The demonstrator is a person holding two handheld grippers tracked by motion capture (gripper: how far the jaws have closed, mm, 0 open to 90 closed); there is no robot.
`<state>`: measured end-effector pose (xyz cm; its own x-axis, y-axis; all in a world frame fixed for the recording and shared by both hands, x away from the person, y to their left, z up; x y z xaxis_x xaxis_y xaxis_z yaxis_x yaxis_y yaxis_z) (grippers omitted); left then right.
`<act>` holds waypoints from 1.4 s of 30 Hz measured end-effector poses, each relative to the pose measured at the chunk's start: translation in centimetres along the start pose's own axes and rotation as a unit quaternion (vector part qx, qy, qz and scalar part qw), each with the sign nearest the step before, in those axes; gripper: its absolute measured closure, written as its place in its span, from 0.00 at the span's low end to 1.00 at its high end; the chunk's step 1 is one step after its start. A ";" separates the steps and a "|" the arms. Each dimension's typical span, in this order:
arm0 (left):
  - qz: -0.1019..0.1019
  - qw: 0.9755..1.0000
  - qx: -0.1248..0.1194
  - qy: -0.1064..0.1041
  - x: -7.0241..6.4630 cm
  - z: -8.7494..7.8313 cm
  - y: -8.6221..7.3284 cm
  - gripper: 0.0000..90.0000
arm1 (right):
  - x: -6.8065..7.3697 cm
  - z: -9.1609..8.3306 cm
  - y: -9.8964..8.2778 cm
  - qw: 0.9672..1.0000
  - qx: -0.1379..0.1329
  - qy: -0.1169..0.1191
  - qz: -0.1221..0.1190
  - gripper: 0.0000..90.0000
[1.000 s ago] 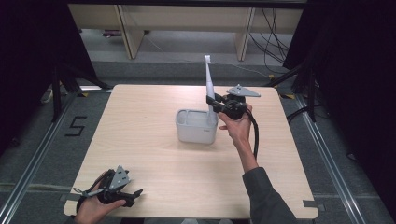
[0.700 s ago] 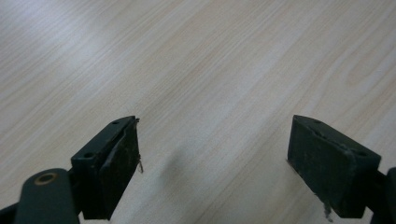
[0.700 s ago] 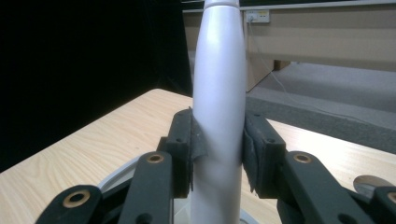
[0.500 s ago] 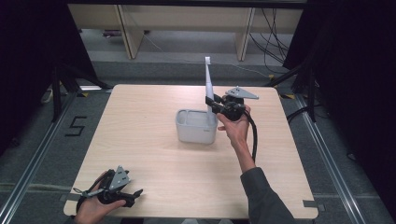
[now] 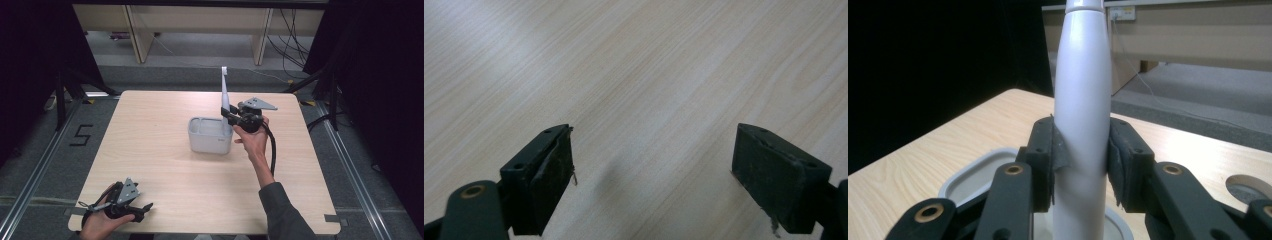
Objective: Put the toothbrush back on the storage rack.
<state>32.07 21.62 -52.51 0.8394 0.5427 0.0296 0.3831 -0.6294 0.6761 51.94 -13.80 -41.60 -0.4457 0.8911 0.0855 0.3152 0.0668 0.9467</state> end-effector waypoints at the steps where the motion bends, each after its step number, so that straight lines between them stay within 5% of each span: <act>1: 0.001 1.000 0.001 0.000 0.0 0.0 0.0 0.18 | -0.1 -0.1 0.0 1.000 0.001 -0.001 -0.004 0.74; 5: 0.001 1.000 0.000 0.000 0.0 0.0 0.0 0.18 | -0.4 -0.3 -0.2 1.000 0.002 -0.006 -0.016 0.74; 6: 0.001 1.000 0.001 0.001 0.0 0.0 0.0 0.18 | -0.2 -0.4 -0.4 1.000 0.007 0.002 -0.001 0.74; 9: 0.001 1.000 0.000 0.001 0.0 0.0 0.0 0.18 | -0.2 -0.7 -0.6 1.000 0.018 -0.002 -0.003 0.74; 28: -0.003 1.000 -0.001 0.002 0.0 0.1 0.0 0.18 | -0.4 -0.8 -1.6 0.997 0.037 -0.023 -0.066 0.74; 42: -0.004 1.000 -0.001 0.002 -0.1 0.1 0.0 0.18 | 0.0 -0.7 -2.1 0.996 0.050 -0.024 -0.072 0.78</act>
<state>32.03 21.53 -52.59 0.8344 0.5505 0.0267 0.3895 -0.6232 0.6782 50.67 -14.26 -43.33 -0.4529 0.8891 -0.0657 0.3344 0.2377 0.9119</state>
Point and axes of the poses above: each handheld gripper's, and its own axes: z roughly forward along the jaws, y roughly out of its top, x roughly to its left, the point moved 3 cm from there along z, roughly forward along the jaws, and after that the axes turned 13 degrees about -y, right-handed, at the moved point
